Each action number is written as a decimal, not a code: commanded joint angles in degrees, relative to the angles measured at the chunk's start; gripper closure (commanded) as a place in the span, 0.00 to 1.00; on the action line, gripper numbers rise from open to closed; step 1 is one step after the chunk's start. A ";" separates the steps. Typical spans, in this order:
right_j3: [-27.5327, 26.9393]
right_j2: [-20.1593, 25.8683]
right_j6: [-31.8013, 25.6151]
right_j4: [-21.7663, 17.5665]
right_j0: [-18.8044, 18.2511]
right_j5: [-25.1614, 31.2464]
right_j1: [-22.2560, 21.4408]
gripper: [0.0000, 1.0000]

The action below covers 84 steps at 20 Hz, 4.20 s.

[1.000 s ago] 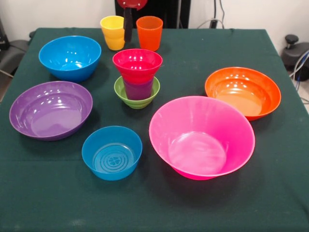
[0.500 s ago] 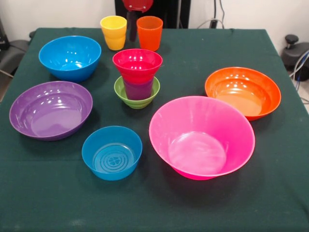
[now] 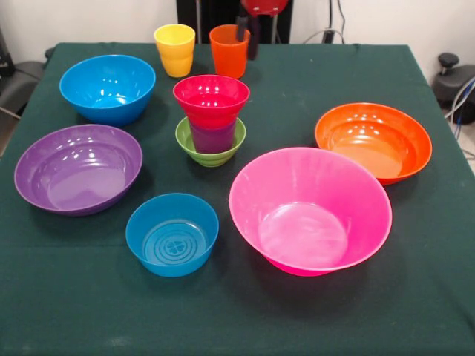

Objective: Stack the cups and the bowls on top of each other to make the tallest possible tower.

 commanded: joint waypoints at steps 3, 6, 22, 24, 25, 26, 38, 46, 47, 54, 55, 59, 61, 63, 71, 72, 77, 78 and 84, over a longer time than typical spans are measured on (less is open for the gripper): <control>4.18 3.60 -5.13 -3.35 2.82 -3.53 0.73 0.00; 4.40 3.28 -5.32 -3.23 2.75 -3.52 0.53 0.00; 5.21 2.91 -6.56 -3.43 -1.73 -4.16 0.67 0.00; 5.02 3.36 -7.65 -4.03 -3.04 -4.72 1.36 0.00; 4.91 3.13 -7.47 -4.16 -2.94 -4.59 1.38 0.00; 4.85 2.90 -7.26 -4.28 -2.67 -4.38 1.17 0.00; 6.93 4.42 -8.12 -3.27 -3.08 -3.43 -1.46 0.00; 6.18 4.83 -9.62 -3.61 -4.69 -2.86 -1.45 0.00; 6.12 4.94 -9.73 -3.69 -4.90 -2.96 -1.35 0.00; 4.93 5.18 -9.85 -4.01 -5.64 -2.62 -0.57 0.00; 4.56 5.29 -9.98 -4.00 -5.89 -2.45 -0.36 0.00; 3.71 5.16 -9.74 -4.38 -5.84 -2.43 0.51 0.00; 3.66 4.93 -9.39 -4.76 -5.64 -3.03 0.96 0.00; 3.51 4.64 -9.04 -5.22 -5.35 -3.73 1.54 0.00; 4.07 2.26 -3.16 -4.81 -2.48 -6.45 3.89 0.00; 4.74 1.91 -1.54 -3.65 -1.99 -6.59 3.82 0.00; 6.09 -1.33 4.06 0.24 1.64 -4.35 2.84 0.00; 6.34 -1.66 4.65 1.04 2.06 -3.82 2.64 0.00; 7.93 -3.48 6.44 5.43 4.01 -3.06 2.05 0.00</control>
